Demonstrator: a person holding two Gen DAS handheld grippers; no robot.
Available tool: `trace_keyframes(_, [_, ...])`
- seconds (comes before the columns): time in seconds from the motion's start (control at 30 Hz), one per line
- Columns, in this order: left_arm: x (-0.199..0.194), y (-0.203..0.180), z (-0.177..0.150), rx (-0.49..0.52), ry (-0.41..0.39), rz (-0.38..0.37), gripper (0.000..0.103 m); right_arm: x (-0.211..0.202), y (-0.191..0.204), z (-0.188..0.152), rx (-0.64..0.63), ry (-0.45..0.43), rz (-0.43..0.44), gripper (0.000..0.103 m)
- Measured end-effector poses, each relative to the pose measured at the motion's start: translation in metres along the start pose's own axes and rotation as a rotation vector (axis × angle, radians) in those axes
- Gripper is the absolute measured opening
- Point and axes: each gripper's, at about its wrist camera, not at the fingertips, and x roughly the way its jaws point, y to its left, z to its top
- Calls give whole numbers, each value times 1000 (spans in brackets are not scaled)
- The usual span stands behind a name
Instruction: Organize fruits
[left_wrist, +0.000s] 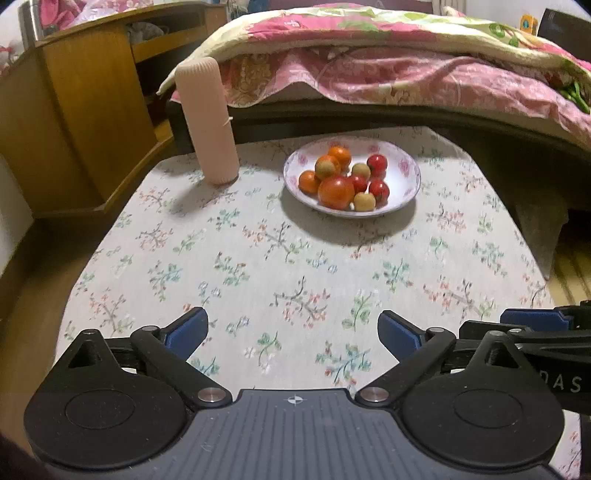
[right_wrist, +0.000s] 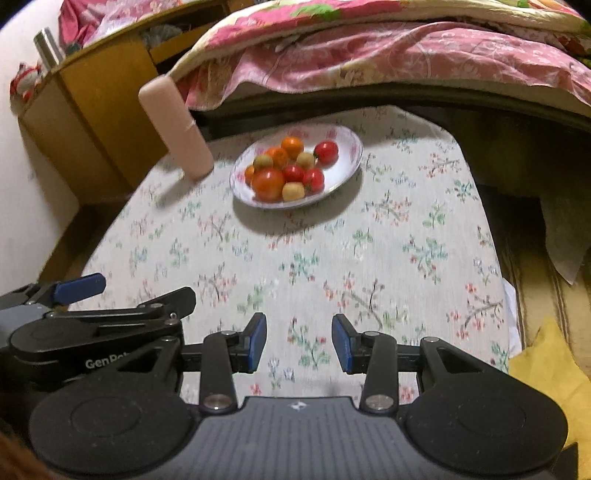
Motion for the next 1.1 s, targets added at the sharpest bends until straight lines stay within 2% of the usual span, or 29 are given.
trace_keyframes(0.17, [-4, 1, -8, 9, 8, 5, 99, 0, 4, -11, -17, 25, -5, 39])
trace_keyframes(0.4, [-5, -2, -9, 22, 3, 2, 99, -5, 5, -18, -14, 13, -12, 39])
trace_keyframes(1.1, [-1, -3, -9, 13, 8, 11, 100, -3, 9, -19, -29, -2, -45, 39])
